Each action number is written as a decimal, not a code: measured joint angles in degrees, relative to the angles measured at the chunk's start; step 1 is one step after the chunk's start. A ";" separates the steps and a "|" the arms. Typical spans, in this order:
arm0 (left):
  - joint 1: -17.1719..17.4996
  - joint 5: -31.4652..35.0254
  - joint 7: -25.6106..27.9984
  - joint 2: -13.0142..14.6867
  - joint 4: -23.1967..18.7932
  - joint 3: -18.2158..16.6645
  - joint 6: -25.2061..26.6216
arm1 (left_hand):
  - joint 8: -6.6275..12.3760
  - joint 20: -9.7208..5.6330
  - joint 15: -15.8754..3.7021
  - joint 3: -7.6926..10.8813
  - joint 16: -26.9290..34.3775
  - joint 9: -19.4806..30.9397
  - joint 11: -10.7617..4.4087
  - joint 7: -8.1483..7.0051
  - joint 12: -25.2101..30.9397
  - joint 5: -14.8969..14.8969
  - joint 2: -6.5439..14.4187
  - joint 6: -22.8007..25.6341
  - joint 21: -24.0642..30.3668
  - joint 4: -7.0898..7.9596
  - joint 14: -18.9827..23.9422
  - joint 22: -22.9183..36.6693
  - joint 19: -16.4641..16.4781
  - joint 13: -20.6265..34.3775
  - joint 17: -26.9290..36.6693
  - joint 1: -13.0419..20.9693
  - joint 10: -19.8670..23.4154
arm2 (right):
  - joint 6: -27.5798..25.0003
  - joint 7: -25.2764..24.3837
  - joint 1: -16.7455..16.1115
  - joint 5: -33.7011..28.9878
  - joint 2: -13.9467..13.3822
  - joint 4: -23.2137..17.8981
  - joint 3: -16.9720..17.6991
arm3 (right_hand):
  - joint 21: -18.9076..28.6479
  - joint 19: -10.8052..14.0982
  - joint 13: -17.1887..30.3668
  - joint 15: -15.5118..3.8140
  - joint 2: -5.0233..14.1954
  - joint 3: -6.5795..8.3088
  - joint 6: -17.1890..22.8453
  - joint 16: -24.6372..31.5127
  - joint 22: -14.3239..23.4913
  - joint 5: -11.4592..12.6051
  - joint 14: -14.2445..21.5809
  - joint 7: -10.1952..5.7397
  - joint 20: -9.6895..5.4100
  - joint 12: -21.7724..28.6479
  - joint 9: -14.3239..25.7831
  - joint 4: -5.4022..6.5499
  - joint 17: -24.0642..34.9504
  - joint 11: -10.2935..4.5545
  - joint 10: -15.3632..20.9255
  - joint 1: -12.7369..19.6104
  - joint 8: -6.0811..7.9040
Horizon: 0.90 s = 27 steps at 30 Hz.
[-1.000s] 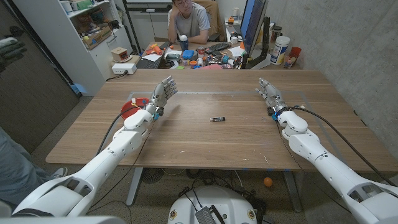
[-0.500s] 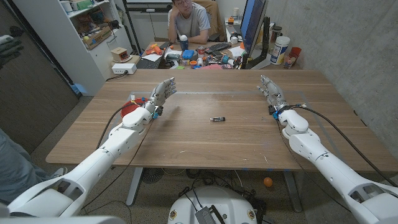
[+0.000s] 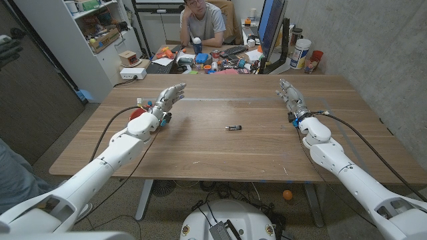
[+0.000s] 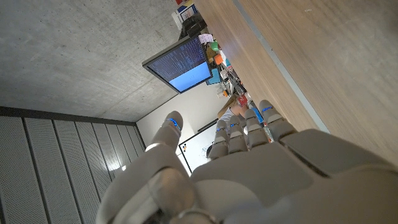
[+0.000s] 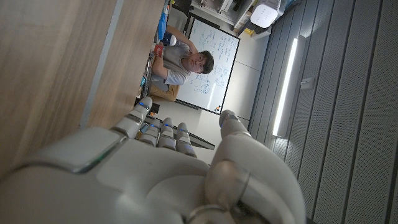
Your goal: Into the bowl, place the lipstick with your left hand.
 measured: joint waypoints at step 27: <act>-3.56 16.90 4.03 9.25 -13.45 4.08 17.74 | 1.84 -0.97 -1.01 0.79 0.43 0.26 -2.36 0.22 1.68 0.33 -2.78 6.33 0.24 -0.79 2.79 -0.12 0.80 0.27 -0.13 9.71 4.73 | 0.74 0.86 0.35 0.29 0.85 0.40 -0.27 | 0.00 -0.24 0.00 0.30 0.00 -0.24 0.29 0.00 0.00 0.00 0.31 -0.30 0.18 0.00 -0.01 -0.23 -0.01 0.00 0.00 0.00 0.00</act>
